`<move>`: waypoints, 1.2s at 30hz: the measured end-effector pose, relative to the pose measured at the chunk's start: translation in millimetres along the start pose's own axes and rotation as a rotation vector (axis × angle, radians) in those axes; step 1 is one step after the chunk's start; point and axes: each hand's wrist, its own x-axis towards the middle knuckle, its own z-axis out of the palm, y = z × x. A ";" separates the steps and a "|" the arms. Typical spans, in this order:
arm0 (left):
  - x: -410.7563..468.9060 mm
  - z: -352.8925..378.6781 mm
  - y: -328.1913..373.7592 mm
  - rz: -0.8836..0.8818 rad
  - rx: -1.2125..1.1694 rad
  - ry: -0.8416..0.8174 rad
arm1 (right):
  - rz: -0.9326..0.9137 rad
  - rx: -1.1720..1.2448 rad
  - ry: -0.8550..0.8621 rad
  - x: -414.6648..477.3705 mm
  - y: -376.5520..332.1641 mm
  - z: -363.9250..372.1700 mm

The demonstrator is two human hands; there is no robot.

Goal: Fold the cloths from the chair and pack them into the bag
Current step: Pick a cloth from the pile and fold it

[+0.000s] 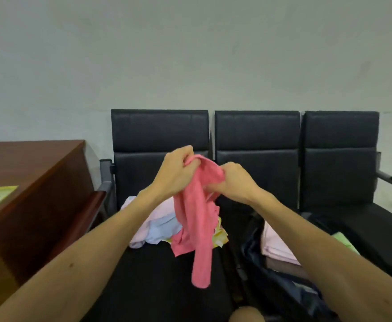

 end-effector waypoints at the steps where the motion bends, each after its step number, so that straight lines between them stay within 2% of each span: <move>1: 4.4 -10.0 17.4 0.025 -0.011 0.035 | -0.010 0.026 0.031 -4.3 -8.4 -9.0; 3: 9.0 -30.7 51.8 0.061 -0.048 0.092 | -0.027 0.262 0.063 -15.2 -24.3 -24.4; 7: 6.4 -62.4 102.4 0.115 -0.157 0.135 | 0.059 0.955 0.121 -37.0 -59.7 -49.9; 10: -3.4 -74.8 123.5 0.061 -0.269 0.123 | 0.069 1.201 0.171 -51.7 -87.1 -75.6; 12: -11.7 -82.8 133.0 -0.017 -0.298 0.072 | 0.070 1.120 0.196 -60.8 -105.8 -94.0; 14: -21.0 -91.7 141.8 -0.065 -0.335 -0.024 | -0.010 0.929 0.209 -67.6 -119.3 -106.1; 18: -37.3 -102.8 159.2 -0.058 -0.421 -0.230 | -0.173 0.568 0.181 -82.4 -138.6 -108.5; 20: -44.4 -102.2 164.7 -0.010 -0.376 -0.241 | -0.204 0.539 0.137 -88.8 -143.6 -106.1; 24: -57.0 -100.0 159.9 0.065 -0.287 -0.171 | -0.235 0.379 0.163 -91.7 -142.1 -102.2; 28: -67.6 -102.9 150.3 0.154 -0.127 -0.218 | -0.264 0.246 0.131 -94.7 -135.2 -94.1; 30: -75.2 -108.2 144.7 0.134 -0.057 -0.228 | -0.251 0.298 0.066 -100.1 -127.5 -85.9; 34: -101.7 -110.3 130.3 0.117 -0.040 -0.152 | -0.191 0.692 -0.178 -120.7 -94.2 -48.6; 36: -118.3 -104.8 123.8 0.120 -0.079 -0.093 | -0.155 0.694 -0.283 -130.4 -70.2 -21.7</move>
